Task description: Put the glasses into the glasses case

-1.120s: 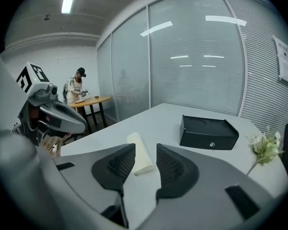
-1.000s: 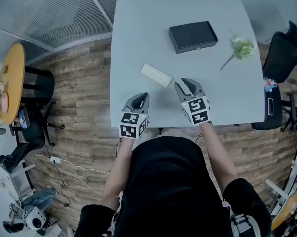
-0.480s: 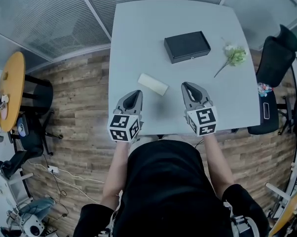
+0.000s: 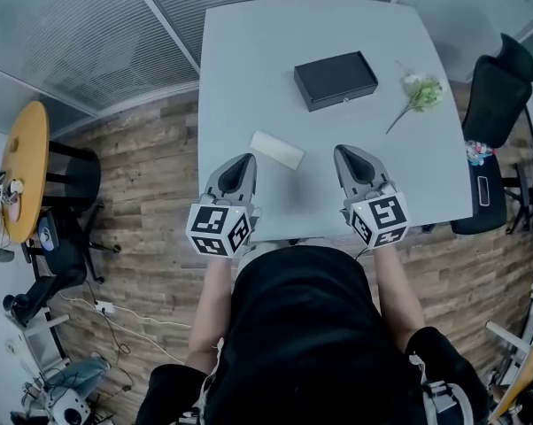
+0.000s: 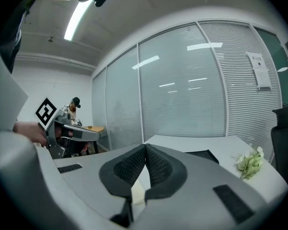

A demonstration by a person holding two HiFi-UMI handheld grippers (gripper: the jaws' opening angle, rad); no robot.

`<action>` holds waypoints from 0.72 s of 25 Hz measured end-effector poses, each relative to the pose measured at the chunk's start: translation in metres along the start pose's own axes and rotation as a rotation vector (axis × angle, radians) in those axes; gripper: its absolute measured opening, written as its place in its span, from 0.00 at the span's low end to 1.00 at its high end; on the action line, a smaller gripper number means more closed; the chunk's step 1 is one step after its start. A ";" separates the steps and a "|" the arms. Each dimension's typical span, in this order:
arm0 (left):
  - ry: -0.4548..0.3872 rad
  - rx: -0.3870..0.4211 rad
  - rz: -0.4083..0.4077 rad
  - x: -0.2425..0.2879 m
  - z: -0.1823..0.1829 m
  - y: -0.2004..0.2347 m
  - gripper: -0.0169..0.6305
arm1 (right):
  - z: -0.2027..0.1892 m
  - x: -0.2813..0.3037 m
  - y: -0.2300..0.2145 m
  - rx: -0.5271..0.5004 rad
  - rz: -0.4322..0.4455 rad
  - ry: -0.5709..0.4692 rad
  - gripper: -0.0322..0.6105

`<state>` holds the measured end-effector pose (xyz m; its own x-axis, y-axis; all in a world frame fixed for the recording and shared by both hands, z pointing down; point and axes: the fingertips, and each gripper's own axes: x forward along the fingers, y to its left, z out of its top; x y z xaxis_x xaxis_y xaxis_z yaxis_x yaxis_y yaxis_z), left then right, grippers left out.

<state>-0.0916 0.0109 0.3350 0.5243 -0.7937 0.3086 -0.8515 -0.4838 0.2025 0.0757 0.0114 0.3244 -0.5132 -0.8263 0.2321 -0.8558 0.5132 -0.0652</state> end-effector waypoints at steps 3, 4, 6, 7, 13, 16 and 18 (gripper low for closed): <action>-0.009 0.003 -0.002 -0.001 0.004 -0.002 0.06 | 0.005 -0.003 0.001 -0.011 0.005 -0.016 0.07; -0.009 0.005 -0.004 -0.001 0.004 -0.003 0.06 | 0.005 -0.003 0.000 -0.029 0.005 -0.016 0.07; -0.003 0.009 -0.008 0.000 0.003 -0.006 0.06 | 0.002 -0.004 -0.001 -0.056 0.005 -0.010 0.07; -0.001 0.010 -0.010 0.000 0.002 -0.007 0.06 | 0.001 -0.005 -0.001 -0.055 0.006 -0.009 0.07; 0.009 0.012 -0.012 -0.005 0.000 -0.006 0.06 | 0.002 -0.007 0.008 -0.026 0.027 -0.012 0.07; 0.014 0.014 -0.017 -0.006 -0.001 -0.007 0.06 | 0.004 -0.006 0.015 -0.026 0.049 -0.016 0.07; 0.016 0.014 -0.018 -0.005 -0.002 -0.008 0.06 | 0.004 -0.006 0.017 -0.030 0.065 -0.020 0.07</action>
<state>-0.0874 0.0200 0.3339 0.5396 -0.7787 0.3201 -0.8419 -0.5031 0.1954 0.0637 0.0245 0.3179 -0.5692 -0.7953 0.2086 -0.8184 0.5724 -0.0508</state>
